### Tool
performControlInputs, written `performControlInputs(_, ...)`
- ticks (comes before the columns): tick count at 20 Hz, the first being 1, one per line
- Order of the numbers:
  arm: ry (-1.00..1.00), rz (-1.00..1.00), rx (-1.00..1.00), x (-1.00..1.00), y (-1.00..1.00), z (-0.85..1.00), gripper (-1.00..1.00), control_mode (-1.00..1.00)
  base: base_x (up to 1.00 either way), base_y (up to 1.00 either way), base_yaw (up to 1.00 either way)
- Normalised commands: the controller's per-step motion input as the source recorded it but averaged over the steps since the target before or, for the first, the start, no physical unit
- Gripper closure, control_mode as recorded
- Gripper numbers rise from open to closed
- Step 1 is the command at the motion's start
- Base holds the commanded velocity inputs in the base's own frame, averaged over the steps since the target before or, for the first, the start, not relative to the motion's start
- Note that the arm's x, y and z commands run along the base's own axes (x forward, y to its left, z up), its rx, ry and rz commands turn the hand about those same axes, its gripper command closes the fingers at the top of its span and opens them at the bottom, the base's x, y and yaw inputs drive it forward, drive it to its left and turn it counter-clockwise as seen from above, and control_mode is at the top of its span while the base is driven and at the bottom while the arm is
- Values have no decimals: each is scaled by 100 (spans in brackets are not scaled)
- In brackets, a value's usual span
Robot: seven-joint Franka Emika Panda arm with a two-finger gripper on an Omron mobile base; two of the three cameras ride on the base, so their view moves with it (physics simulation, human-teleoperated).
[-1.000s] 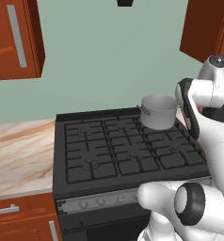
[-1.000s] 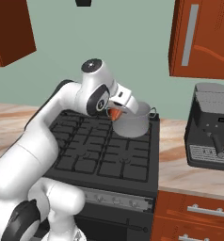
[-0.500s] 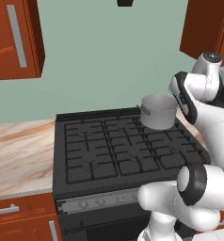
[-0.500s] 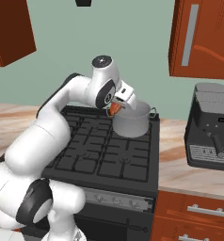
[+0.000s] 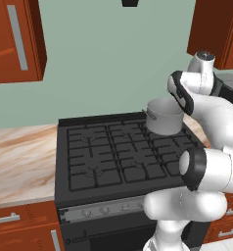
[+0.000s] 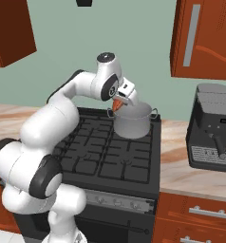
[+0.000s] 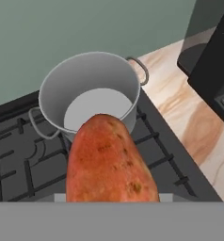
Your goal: Turn on the burner for the pot on the stove. Wait thirty seconds for the pot to heat up. Then add the sweet potato to the pot.
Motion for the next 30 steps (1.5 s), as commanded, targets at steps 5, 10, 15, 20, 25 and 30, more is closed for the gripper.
performControlInputs(5, 9, 0, 0, 43, 0, -40, 100, -100, 0, 0, 0)
performControlInputs(10, 9, 0, 0, 42, 0, -35, 100, -100, 0, 0, 0)
performControlInputs(15, 7, 0, 0, 52, 0, -22, 100, -100, 0, 0, 0)
performControlInputs(20, 8, 0, 0, 57, 0, -8, 100, -100, 0, 0, 0)
performControlInputs(25, 12, 0, 0, 58, -1, -12, 100, -100, 0, 0, 0)
performControlInputs(30, 17, 0, 0, 40, -7, -30, 100, -100, 0, 0, 0)
